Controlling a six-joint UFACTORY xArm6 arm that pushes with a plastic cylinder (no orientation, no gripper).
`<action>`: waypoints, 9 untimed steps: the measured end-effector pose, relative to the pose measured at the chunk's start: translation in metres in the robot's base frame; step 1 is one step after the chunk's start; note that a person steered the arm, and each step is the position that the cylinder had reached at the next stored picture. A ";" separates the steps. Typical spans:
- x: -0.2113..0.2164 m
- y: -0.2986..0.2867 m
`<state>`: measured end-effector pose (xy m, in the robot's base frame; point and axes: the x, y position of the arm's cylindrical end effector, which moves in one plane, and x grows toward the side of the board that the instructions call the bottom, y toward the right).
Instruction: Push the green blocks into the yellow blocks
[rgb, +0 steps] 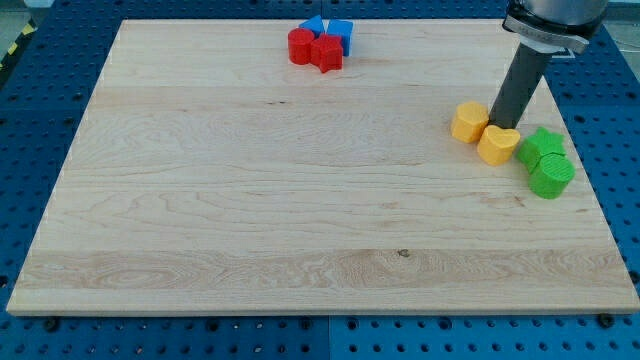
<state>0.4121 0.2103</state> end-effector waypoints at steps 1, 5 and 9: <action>-0.021 0.009; 0.038 0.135; 0.139 0.072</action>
<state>0.5509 0.2820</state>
